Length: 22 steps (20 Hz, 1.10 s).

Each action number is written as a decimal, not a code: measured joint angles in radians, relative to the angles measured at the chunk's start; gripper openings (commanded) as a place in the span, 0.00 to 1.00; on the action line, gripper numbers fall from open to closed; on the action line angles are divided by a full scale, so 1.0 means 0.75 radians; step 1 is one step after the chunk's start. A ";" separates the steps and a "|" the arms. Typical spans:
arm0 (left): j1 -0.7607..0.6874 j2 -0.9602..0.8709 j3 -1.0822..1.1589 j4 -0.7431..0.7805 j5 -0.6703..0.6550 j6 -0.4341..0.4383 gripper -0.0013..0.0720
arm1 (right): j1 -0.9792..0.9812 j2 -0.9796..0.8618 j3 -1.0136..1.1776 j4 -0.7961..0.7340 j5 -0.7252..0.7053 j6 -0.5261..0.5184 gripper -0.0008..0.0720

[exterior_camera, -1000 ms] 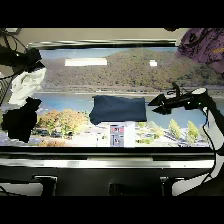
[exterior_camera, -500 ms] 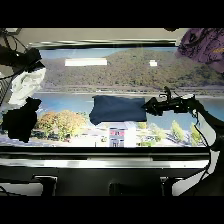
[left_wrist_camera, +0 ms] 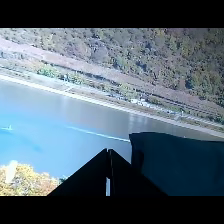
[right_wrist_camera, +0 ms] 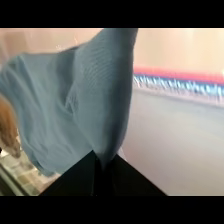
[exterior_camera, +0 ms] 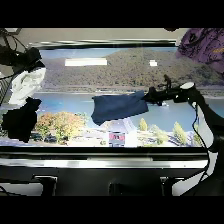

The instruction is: Fold the clothes and pants, and hang the long-sleeved shirts on hangers.

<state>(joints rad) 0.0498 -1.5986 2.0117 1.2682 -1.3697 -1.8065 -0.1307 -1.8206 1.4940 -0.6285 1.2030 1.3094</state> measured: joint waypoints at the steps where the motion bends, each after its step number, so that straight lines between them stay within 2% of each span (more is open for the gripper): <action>1: 0.000 0.000 0.000 0.000 0.000 0.000 0.05 | 0.001 0.003 0.086 -0.053 0.013 0.071 0.05; 5: 0.000 0.000 0.000 0.001 0.001 0.000 0.04 | 0.002 0.007 0.441 -0.296 0.058 0.344 0.05; 10: 0.000 0.000 0.000 0.001 -0.001 0.000 0.05 | -0.054 0.020 0.702 -0.495 0.088 0.580 0.05; 15: 0.000 0.000 0.000 0.000 -0.006 0.000 0.05 | -0.255 0.066 0.759 -0.548 0.084 0.693 0.05; 22: 0.000 0.001 0.000 -0.001 -0.048 -0.015 0.05 | -0.610 0.138 0.769 -0.693 0.114 0.740 0.05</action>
<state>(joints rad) 0.0498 -1.5978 2.0117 1.2678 -1.4059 -1.8179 -0.5884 -1.7172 2.0708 -1.1484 1.2888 1.8641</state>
